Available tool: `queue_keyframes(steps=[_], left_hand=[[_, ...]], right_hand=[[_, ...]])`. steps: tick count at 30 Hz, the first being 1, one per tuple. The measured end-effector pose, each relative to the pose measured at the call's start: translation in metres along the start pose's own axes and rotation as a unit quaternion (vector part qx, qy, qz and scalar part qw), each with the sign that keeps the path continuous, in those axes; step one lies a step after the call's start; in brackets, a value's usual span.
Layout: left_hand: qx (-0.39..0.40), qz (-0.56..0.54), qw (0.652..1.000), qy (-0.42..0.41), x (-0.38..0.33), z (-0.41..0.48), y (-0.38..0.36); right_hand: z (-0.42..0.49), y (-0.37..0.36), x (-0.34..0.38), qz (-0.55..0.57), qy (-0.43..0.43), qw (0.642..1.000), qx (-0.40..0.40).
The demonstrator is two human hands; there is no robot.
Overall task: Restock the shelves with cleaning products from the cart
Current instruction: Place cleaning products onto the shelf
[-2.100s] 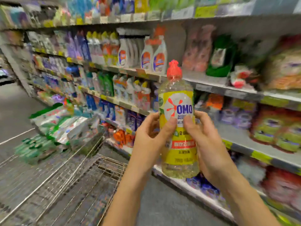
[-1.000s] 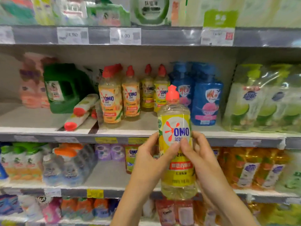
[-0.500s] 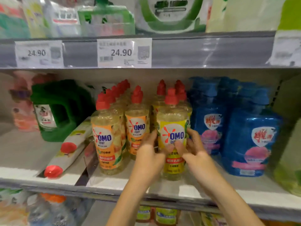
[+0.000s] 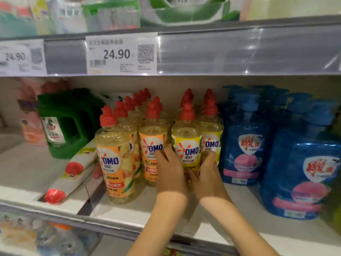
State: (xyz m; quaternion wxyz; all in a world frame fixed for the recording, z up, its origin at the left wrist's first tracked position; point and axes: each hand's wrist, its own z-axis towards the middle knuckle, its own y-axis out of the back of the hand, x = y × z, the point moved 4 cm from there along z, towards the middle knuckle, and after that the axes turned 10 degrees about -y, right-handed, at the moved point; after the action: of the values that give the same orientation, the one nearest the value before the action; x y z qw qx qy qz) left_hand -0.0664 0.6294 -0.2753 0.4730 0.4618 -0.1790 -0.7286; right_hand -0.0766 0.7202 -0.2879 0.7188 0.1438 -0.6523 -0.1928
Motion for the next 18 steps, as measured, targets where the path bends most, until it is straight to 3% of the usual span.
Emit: queue_keyframes(steps=[2,6,11,15,18], left_hand=[[-0.001,0.047,0.999,0.021,-0.001,-0.001,0.001],[0.047,0.073,0.996,0.030,0.002,-0.008,-0.011],[0.134,0.018,0.990,0.037,0.006,-0.004,-0.014],[0.177,0.044,0.983,-0.008,0.013,0.000,-0.019],[0.228,-0.005,0.973,-0.026,0.014,-0.009,-0.032]], right_hand=[[-0.003,0.001,0.004,-0.033,-0.002,0.999,-0.019],[-0.005,0.003,0.005,-0.144,-0.022,0.989,0.026],[-0.002,-0.007,-0.001,-0.155,-0.023,0.982,0.110],[0.002,-0.022,-0.007,-0.116,-0.002,0.974,0.193],[0.009,-0.022,-0.013,-0.130,0.005,0.974,0.188]])
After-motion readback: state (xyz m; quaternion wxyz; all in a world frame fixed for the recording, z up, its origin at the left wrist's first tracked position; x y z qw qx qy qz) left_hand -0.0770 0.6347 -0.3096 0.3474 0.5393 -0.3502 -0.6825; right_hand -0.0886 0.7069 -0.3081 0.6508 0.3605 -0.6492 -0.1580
